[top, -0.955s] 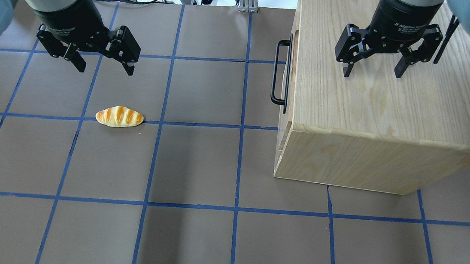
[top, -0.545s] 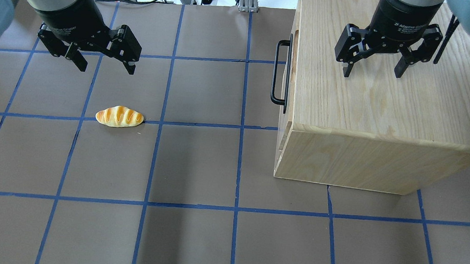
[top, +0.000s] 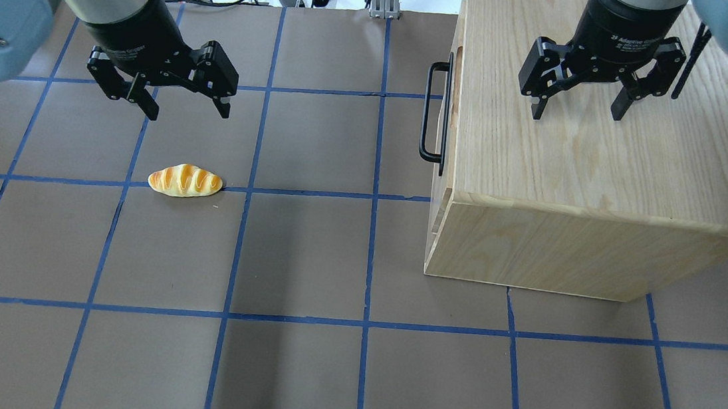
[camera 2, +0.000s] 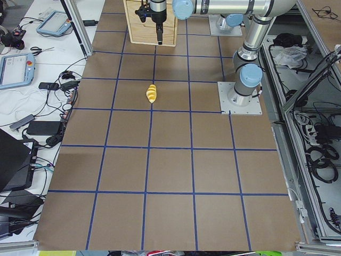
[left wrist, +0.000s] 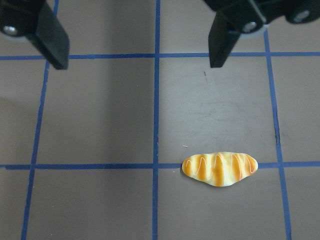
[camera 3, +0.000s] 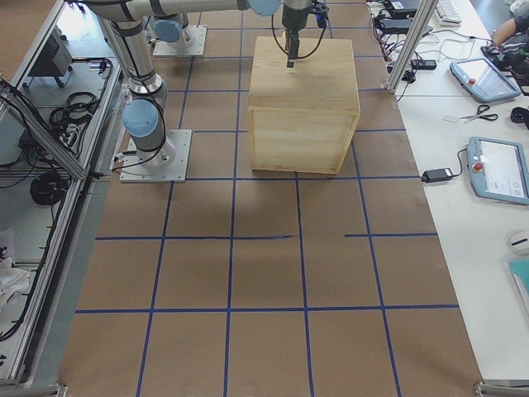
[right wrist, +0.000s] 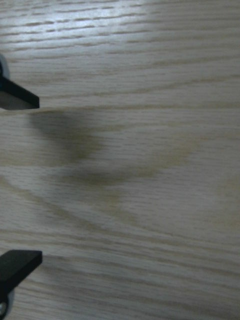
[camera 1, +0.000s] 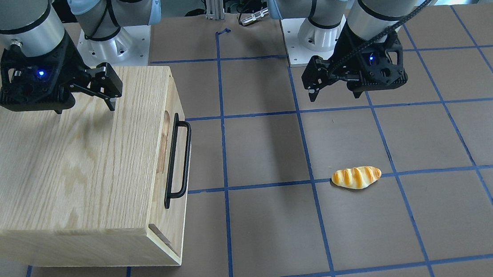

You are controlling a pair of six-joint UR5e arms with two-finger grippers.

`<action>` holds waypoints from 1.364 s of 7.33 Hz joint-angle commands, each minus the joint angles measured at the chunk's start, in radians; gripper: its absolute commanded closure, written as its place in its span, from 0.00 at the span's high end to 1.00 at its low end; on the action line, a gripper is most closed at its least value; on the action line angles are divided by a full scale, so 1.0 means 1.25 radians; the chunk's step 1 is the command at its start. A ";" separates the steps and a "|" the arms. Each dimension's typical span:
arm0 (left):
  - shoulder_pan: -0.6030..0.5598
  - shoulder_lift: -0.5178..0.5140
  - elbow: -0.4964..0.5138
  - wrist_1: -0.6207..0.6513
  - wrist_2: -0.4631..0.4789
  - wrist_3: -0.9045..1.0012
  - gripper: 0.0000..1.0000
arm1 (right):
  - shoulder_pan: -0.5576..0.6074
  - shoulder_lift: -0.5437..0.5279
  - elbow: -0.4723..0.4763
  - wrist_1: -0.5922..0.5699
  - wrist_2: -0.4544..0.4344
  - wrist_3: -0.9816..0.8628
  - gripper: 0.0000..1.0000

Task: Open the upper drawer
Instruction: 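Move the left gripper across to the black drawer handle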

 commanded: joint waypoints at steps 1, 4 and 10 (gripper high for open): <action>-0.009 -0.037 -0.002 0.085 -0.134 -0.108 1.00 | 0.000 0.000 0.001 0.000 0.000 0.001 1.00; -0.136 -0.120 0.005 0.234 -0.211 -0.315 1.00 | -0.001 0.000 0.000 0.000 0.000 0.001 1.00; -0.222 -0.226 0.019 0.392 -0.347 -0.403 1.00 | 0.000 0.000 0.001 0.000 0.000 0.001 1.00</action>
